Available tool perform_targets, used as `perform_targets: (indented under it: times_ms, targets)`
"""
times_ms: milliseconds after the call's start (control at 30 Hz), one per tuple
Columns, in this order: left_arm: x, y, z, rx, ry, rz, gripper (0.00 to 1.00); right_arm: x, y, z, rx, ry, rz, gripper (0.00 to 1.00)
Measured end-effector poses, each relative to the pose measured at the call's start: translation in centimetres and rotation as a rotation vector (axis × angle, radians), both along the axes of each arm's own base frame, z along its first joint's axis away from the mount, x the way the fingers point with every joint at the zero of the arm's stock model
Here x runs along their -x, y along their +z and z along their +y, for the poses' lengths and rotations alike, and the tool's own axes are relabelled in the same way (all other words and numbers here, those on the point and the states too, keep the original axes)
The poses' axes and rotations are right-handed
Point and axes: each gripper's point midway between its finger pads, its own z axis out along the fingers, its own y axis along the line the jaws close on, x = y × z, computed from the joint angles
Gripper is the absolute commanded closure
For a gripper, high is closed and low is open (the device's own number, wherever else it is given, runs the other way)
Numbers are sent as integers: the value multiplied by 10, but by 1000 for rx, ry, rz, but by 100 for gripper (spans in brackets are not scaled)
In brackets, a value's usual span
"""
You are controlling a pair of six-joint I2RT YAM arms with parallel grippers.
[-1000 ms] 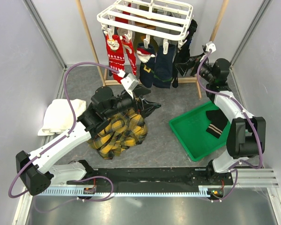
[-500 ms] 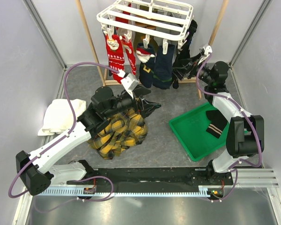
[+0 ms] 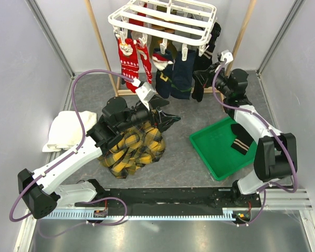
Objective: Remove the socks clipped to the hanger
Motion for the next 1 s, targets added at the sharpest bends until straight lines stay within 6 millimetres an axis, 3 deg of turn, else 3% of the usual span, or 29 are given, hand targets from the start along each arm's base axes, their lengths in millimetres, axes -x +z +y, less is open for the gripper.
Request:
perform_targets:
  times_ms: [100,233,467,667,1000]
  targets:
    - [0,0,0,0,0,0,7,7,12,-8,-4,-50,2,100]
    - [0,0,0,0,1,0,7,35,42,-11,-18,-87,-27,100]
    - [0,0,0,0,2,1,8,99,82,16,-78,-55,-26,100]
    - [0,0,0,0,1,0,9,121,86,24,-152,-29,43,100]
    - [-1,1,0,5,5,-3,9,150,88,67,-251,106,129,100]
